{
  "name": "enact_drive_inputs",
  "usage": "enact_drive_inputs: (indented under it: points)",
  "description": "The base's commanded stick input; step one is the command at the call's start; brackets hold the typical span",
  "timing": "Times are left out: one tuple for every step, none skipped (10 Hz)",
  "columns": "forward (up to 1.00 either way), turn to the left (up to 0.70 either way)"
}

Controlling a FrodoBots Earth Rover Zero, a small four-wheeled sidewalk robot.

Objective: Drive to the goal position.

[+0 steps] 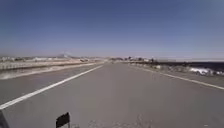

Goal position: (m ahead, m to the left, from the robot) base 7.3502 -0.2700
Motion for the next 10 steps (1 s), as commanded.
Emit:
enact_drive_inputs:
  points:
    - [1.00, 0.00]
    - [1.00, 0.00]
    - [1.00, 0.00]
    - [1.00, 0.00]
    - [1.00, 0.00]
    - [1.00, 0.00]
    - [1.00, 0.00]
    - [1.00, 0.00]
    - [1.00, 0.00]
    - [1.00, 0.00]
